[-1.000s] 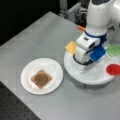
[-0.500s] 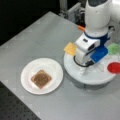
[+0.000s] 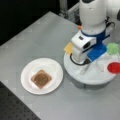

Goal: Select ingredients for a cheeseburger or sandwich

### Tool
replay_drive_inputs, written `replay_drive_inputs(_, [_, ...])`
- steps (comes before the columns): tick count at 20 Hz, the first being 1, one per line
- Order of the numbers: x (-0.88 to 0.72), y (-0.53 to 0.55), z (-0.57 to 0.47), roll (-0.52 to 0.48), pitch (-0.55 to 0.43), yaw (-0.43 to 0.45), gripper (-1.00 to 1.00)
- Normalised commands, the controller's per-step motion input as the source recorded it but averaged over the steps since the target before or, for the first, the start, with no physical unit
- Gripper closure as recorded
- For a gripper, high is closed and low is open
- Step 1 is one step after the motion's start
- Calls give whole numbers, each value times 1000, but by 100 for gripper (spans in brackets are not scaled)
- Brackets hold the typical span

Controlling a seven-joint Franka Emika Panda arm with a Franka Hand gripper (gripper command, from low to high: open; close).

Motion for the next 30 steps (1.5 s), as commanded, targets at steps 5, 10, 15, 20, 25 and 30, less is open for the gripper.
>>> replay_drive_inputs(5, [33, -118, 515, -263, 232, -622, -100])
replay_drive_inputs(10, [45, -67, 283, -405, 77, -710, -100])
replay_drive_inputs(15, [227, -262, 74, -410, -11, -456, -100])
replay_drive_inputs(20, [286, -457, 40, -203, -31, -244, -100])
replay_drive_inputs(25, [202, -407, 14, 128, -47, -206, -100])
replay_drive_inputs(30, [17, -289, -25, 293, -67, -326, -100])
